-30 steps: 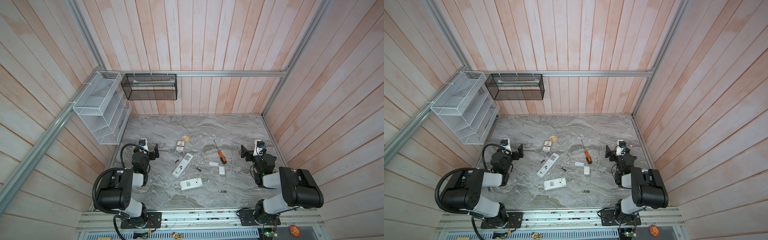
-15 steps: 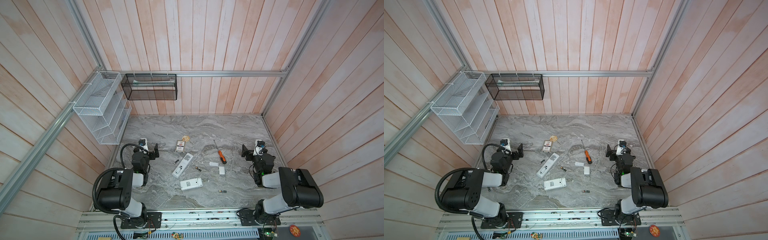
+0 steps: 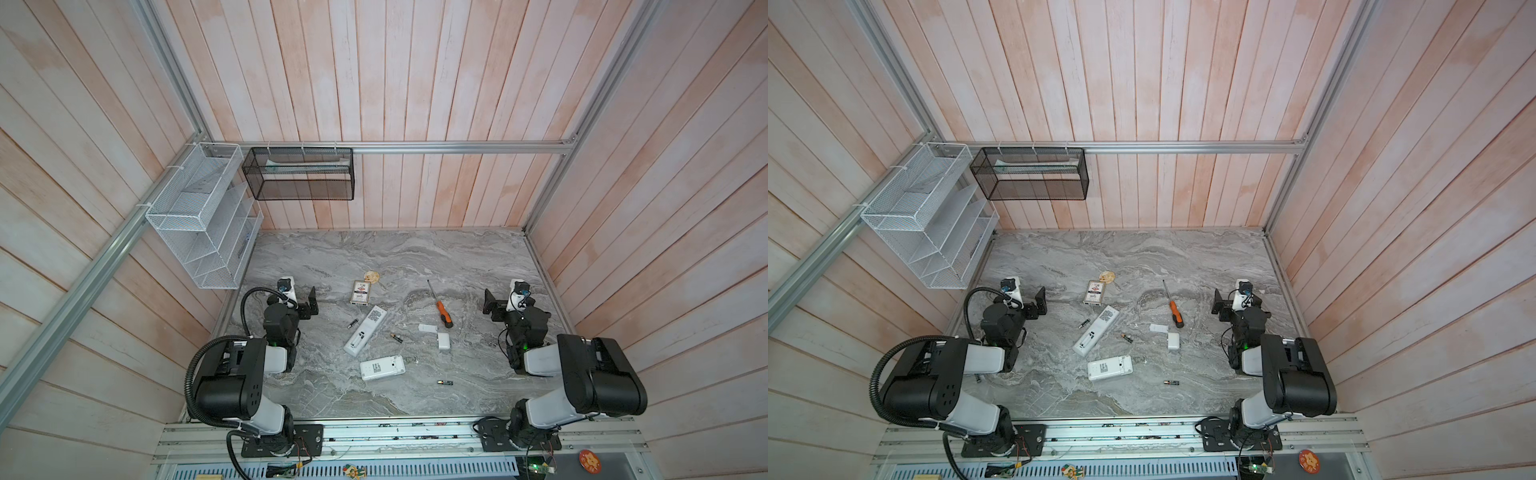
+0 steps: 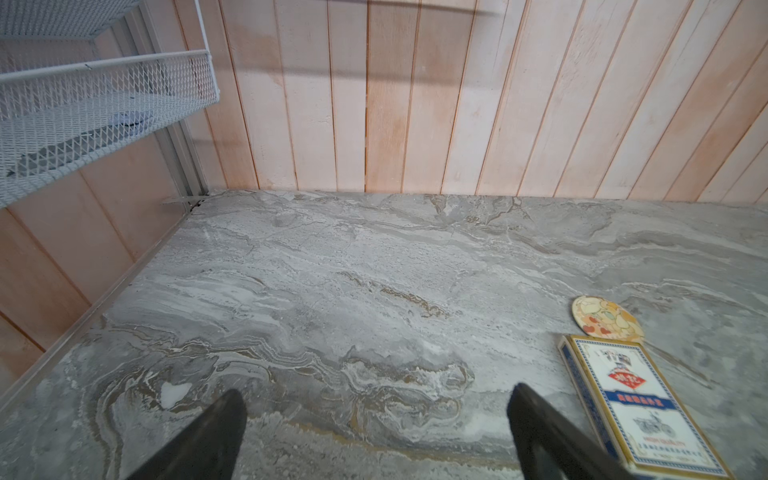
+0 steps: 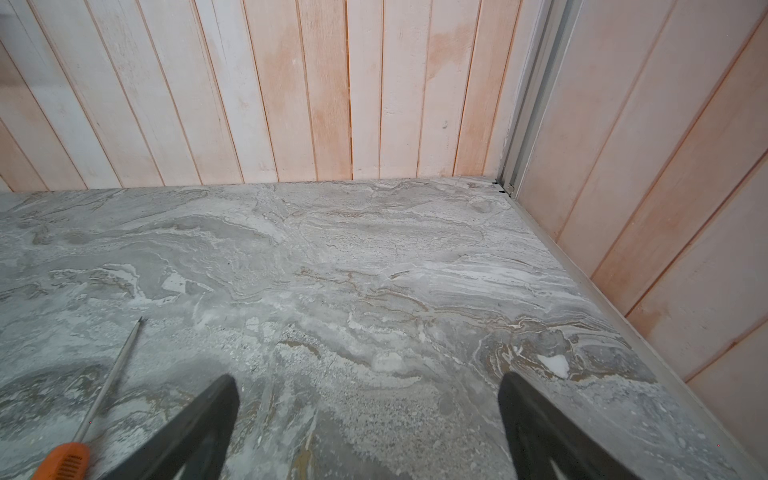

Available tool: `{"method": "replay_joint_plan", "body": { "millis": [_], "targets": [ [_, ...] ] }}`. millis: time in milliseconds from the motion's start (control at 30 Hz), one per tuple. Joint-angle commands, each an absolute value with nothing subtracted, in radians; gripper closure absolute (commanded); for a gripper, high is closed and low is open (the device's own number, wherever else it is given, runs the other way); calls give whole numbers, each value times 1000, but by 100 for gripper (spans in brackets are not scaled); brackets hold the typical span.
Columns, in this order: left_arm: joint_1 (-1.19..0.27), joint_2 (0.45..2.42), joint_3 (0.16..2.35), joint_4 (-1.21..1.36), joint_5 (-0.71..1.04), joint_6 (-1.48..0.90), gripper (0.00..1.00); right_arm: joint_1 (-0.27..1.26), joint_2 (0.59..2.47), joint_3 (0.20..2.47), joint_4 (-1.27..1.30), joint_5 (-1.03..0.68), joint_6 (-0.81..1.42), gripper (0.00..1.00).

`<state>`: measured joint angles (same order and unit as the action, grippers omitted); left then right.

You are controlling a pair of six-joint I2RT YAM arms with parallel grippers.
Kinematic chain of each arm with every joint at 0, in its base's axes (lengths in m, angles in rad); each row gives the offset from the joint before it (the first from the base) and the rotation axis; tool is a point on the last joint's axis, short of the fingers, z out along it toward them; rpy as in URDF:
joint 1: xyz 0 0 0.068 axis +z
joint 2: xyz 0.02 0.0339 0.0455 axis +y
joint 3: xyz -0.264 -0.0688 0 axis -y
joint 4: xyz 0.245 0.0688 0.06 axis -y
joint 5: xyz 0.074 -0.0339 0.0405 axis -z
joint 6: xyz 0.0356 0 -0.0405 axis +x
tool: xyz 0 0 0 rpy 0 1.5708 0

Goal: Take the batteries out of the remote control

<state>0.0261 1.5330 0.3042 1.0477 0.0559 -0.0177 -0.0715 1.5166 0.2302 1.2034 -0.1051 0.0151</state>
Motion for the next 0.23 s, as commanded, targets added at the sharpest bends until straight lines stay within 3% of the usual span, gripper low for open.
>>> {"method": "replay_joint_plan", "body": {
  "millis": [0, 200],
  "targets": [
    [31, 1547, 302, 1086, 63, -3, 0, -66, 1517, 248, 1197, -93, 12, 2],
    [31, 1542, 299, 1086, 64, -5, 0, -66, 1517, 247, 1198, -94, 12, 2]
  ]
}}
